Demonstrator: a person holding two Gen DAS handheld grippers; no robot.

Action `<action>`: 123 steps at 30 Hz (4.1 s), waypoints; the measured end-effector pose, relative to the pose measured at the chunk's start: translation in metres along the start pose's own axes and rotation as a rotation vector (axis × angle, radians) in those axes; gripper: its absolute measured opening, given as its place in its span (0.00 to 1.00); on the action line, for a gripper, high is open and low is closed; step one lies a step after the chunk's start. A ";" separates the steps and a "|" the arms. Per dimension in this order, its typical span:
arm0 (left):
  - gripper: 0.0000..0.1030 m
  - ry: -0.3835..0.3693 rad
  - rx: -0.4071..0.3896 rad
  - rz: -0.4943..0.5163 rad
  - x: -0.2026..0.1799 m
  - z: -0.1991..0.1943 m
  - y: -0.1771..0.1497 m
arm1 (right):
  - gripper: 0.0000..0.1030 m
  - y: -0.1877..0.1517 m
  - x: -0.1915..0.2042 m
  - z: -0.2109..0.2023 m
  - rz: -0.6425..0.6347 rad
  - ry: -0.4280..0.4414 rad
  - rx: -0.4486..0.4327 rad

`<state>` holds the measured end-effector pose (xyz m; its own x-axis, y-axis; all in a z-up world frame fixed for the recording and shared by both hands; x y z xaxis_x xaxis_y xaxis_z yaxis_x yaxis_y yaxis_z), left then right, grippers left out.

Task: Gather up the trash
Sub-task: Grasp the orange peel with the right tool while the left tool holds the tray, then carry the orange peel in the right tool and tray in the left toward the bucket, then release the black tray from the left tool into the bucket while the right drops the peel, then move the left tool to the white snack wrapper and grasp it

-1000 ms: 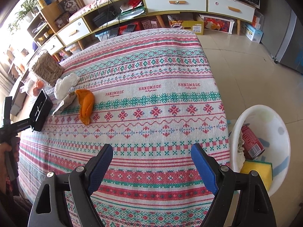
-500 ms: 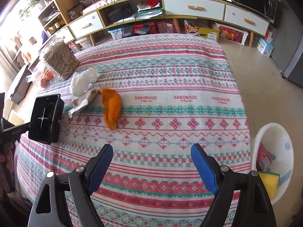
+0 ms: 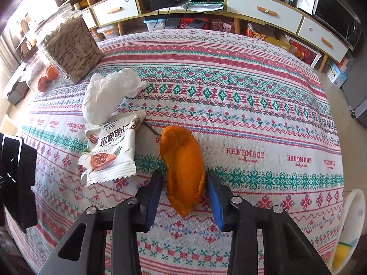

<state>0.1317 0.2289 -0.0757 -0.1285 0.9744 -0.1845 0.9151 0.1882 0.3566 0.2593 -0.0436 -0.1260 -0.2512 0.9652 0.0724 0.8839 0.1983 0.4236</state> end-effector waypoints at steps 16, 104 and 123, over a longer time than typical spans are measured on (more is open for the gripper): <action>0.05 -0.024 0.004 0.060 -0.040 0.001 -0.004 | 0.20 -0.028 -0.024 -0.053 -0.044 -0.003 -0.027; 0.86 -0.114 -0.009 0.394 -0.342 0.047 -0.041 | 0.67 -0.195 -0.358 -0.164 0.651 -0.043 -0.137; 0.87 -0.018 0.005 0.154 -0.190 0.052 0.008 | 0.77 -0.142 -0.264 -0.160 0.461 -0.022 -0.145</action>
<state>0.1834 0.0384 -0.0856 0.0204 0.9893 -0.1443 0.9253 0.0359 0.3774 0.1372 -0.3539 -0.0608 0.1636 0.9507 0.2634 0.8368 -0.2751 0.4734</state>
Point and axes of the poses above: each gripper's, at about its wrist camera, not at the fingertips, and z roughly the way its jaws point, x to its left, y to its top, the point moved 5 cm from there along z, roughly the way its jaws point, and after that the axes turned 2 degrees about y, right-handed, at the moved point
